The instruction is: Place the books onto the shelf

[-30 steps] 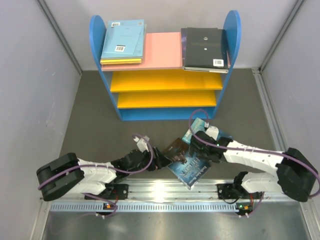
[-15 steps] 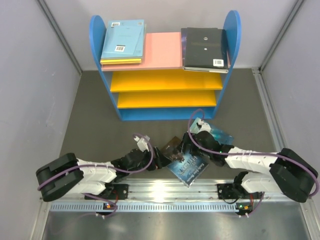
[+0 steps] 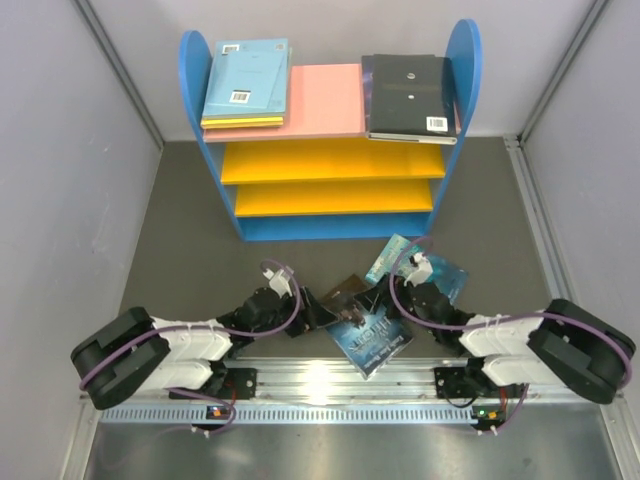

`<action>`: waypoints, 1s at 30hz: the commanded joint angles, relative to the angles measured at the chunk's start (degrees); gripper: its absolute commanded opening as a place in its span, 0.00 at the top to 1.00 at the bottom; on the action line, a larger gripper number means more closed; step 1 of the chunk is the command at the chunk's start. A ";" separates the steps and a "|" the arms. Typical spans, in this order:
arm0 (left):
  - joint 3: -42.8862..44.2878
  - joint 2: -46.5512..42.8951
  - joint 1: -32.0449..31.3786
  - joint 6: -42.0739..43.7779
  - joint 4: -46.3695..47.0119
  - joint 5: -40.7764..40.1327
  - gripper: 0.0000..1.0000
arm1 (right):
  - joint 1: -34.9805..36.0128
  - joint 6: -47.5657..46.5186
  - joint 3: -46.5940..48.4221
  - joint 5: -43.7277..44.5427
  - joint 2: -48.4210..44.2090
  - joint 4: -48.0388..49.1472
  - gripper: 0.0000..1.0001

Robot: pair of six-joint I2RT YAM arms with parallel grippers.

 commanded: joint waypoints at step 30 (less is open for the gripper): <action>10.48 -5.26 2.41 7.34 -31.76 -13.45 0.25 | 24.20 22.50 8.12 -8.23 -31.25 -61.35 0.06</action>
